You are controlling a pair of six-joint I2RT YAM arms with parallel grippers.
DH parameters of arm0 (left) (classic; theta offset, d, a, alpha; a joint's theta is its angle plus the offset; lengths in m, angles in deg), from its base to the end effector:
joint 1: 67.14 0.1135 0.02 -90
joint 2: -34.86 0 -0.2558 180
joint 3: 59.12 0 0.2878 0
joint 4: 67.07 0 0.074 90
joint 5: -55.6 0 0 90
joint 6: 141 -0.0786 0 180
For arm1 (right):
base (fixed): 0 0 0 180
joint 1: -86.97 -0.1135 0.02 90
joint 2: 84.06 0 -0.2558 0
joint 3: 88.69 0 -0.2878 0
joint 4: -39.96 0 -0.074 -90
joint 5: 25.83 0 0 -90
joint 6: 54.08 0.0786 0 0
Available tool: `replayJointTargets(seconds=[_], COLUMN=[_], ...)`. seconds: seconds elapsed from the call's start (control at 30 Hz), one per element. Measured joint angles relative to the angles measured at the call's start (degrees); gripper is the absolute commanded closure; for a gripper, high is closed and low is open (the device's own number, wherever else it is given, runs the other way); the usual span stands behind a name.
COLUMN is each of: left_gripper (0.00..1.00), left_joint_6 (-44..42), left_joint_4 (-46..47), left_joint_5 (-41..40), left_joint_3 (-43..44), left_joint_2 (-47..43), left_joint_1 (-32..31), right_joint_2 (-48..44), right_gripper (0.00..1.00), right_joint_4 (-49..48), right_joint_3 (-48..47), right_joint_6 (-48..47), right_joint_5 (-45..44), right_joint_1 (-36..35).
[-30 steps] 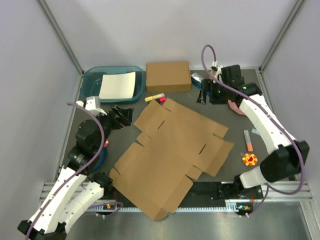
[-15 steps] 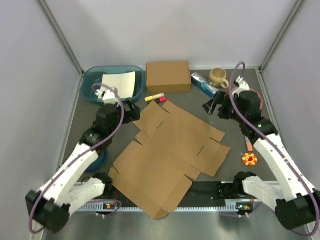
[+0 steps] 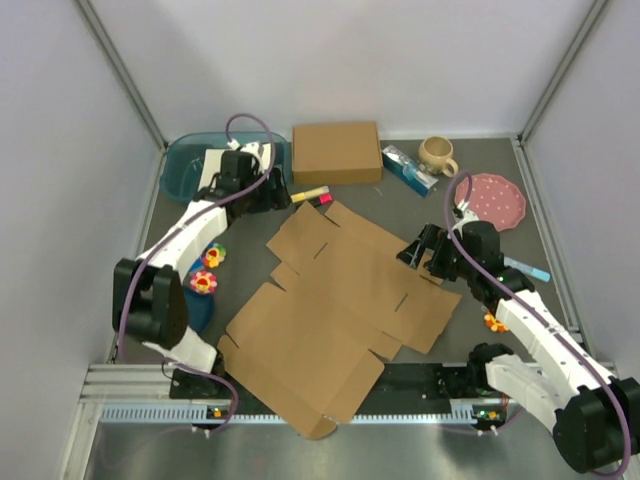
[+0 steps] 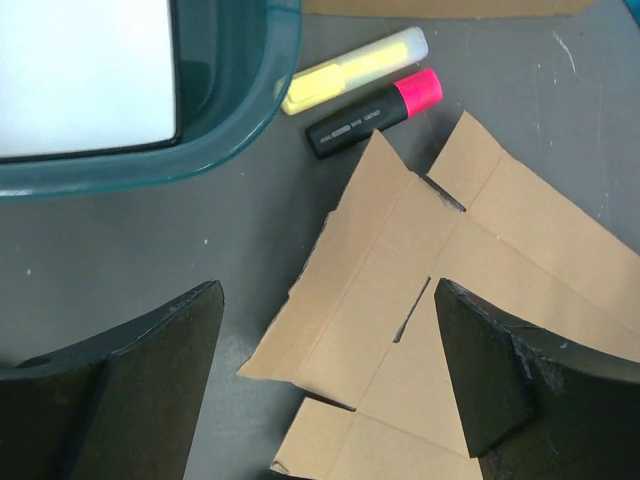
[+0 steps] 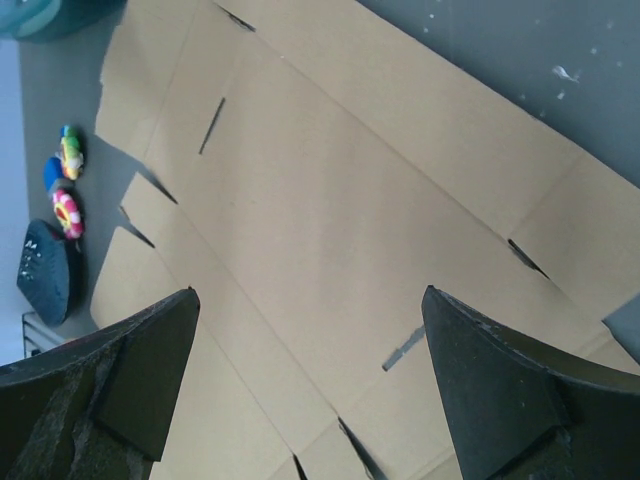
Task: Fold the paper box
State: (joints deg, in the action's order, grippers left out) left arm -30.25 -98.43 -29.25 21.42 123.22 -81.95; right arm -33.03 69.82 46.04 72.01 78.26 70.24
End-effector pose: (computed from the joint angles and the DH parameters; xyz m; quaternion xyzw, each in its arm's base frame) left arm 0.4002 -0.1131 0.2338 -0.0275 0.9021 -0.1695 0.3958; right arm 0.2508 0.0954 0.1960 0.0932 0.8796 0.2994 0.3576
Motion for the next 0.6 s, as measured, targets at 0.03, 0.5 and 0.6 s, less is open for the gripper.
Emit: replayJointTargets(seconds=[0.03,0.5,0.6], left_gripper=[0.12,0.16,0.16], left_joint_6=[-1.11,-7.65,-7.96], left_joint_4=[-0.83,-9.31,-9.55], left_joint_5=[1.31,6.49,5.33], left_joint_3=[1.73,3.76,3.74], left_joint_2=[1.75,9.84,10.95], left_joint_1=[0.31,0.0,-0.2], right_joint_2=[-0.02,-0.02,-0.02], right_gripper=[0.06,0.07,0.08], right_joint_4=[-0.66,-2.49,-2.89], right_joint_3=[0.0,-0.02,-0.02], right_joint_6=[-0.02,-0.9,-0.96], right_joint_5=[0.5,4.98,5.46], right_joint_1=[0.0,-0.02,-0.02])
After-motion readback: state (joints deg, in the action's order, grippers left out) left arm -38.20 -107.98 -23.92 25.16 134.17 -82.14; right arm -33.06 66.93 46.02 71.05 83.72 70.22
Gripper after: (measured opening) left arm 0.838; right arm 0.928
